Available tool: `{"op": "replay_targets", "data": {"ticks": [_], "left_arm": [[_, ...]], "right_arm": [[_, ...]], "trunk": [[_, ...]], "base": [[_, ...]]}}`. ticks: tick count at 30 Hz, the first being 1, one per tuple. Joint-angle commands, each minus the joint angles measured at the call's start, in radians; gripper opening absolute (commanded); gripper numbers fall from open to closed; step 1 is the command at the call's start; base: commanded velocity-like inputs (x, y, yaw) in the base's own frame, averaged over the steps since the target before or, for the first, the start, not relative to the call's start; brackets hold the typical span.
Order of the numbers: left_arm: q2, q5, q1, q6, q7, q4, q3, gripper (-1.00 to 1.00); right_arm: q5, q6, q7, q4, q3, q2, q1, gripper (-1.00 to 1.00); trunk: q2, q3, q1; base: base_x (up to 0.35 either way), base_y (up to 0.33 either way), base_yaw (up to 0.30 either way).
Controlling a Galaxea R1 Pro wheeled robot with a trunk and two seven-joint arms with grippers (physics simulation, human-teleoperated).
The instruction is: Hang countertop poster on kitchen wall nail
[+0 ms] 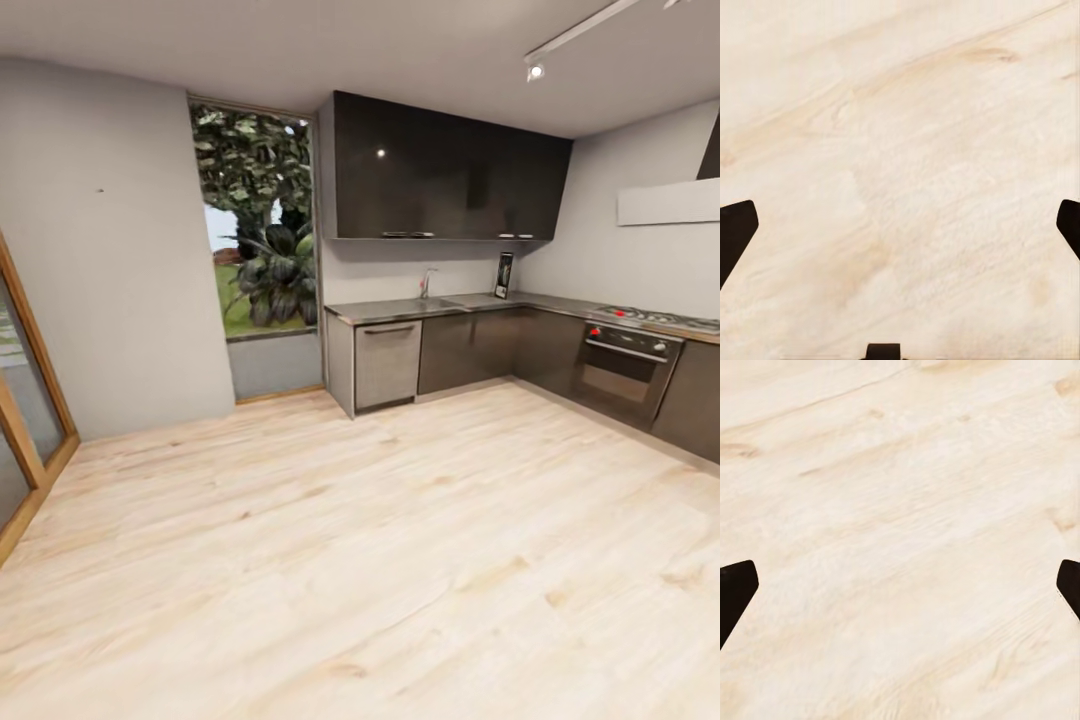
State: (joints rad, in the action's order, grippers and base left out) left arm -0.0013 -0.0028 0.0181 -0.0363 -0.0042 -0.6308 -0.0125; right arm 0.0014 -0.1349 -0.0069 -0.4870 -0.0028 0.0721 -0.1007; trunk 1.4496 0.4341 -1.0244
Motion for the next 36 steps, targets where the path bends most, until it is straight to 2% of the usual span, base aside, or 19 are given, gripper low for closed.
{"op": "replay_targets", "data": {"ticks": [1, 8, 31, 36], "left_arm": [[0.0, 0.0, 0.0, -0.002, 0.0, -0.001, -0.001, 1.0], [0.0, 0.0, 0.0, -0.001, 0.0, -0.001, -0.001, 1.0], [0.0, 0.0, 0.0, 0.0, 0.0, -0.001, -0.001, 1.0], [0.0, 0.0, 0.0, 0.0, 0.0, -0.001, -0.001, 1.0]], "right_arm": [[0.0, -0.003, -0.001, 0.001, 0.0, 0.0, -0.001, 1.0], [0.0, -0.003, -0.001, 0.001, 0.0, 0.0, -0.001, 1.0], [0.001, -0.003, -0.001, 0.001, 0.0, 0.0, -0.001, 1.0], [0.001, -0.003, -0.001, 0.001, 0.0, 0.0, -0.001, 1.0]], "trunk": [[0.0, 0.001, -0.001], [0.0, 0.001, -0.001], [0.0, 0.001, -0.001], [0.0, 0.001, -0.001]], "base": [[0.331, -0.142, 0.0], [0.331, -0.148, -0.088], [0.33, -0.15, -0.285], [0.33, -0.15, -0.137]]}}
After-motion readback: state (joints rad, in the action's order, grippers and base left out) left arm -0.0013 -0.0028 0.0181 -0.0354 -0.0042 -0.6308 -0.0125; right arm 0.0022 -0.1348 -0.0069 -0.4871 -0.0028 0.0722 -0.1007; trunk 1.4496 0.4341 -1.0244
